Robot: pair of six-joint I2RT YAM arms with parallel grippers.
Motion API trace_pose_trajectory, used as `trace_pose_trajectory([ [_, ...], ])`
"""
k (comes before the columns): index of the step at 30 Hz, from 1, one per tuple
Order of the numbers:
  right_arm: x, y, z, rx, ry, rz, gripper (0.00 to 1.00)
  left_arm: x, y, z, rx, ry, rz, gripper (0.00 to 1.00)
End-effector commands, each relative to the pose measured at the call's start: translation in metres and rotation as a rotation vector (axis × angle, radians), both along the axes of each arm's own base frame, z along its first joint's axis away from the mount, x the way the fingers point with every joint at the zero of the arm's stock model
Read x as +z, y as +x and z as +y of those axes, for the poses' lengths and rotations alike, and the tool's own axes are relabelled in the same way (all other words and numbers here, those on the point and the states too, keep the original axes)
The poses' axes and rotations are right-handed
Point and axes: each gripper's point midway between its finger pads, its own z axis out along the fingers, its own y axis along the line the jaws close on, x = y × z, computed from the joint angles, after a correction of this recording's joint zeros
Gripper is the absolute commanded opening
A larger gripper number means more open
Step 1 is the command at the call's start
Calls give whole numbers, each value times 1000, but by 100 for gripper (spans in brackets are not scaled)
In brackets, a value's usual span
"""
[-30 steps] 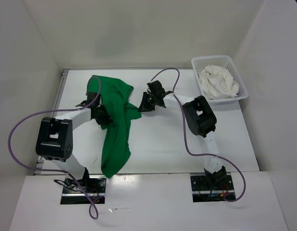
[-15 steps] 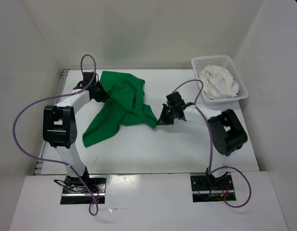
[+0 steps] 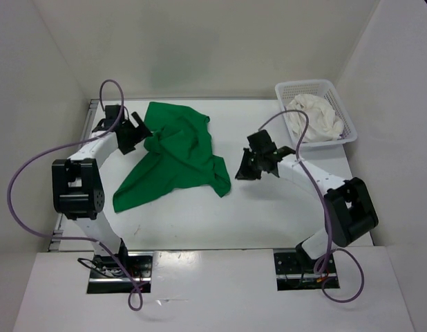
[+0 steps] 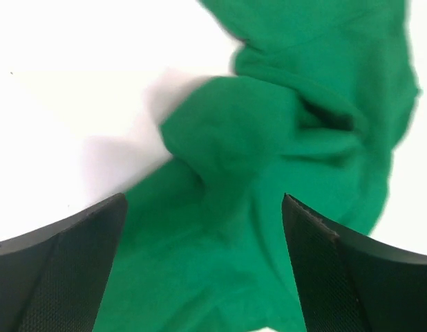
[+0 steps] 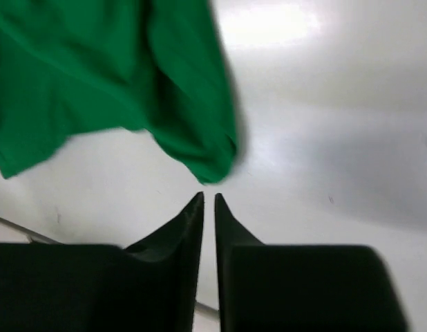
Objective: Fold and stack the t-shirts
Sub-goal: Flatten out the tshirt
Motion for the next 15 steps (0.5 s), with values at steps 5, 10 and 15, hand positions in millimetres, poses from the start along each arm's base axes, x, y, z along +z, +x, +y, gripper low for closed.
trace_pose_trajectory([
  [5, 27, 91, 23, 17, -102, -200, 5, 48, -40, -80, -255, -20, -95, 82],
  [10, 22, 120, 54, 59, -120, -228, 34, 3, -95, -108, -281, -58, 23, 46],
  [15, -4, 129, 66, 60, -156, -192, 38, -3, -114, -96, -249, -20, 35, 52],
])
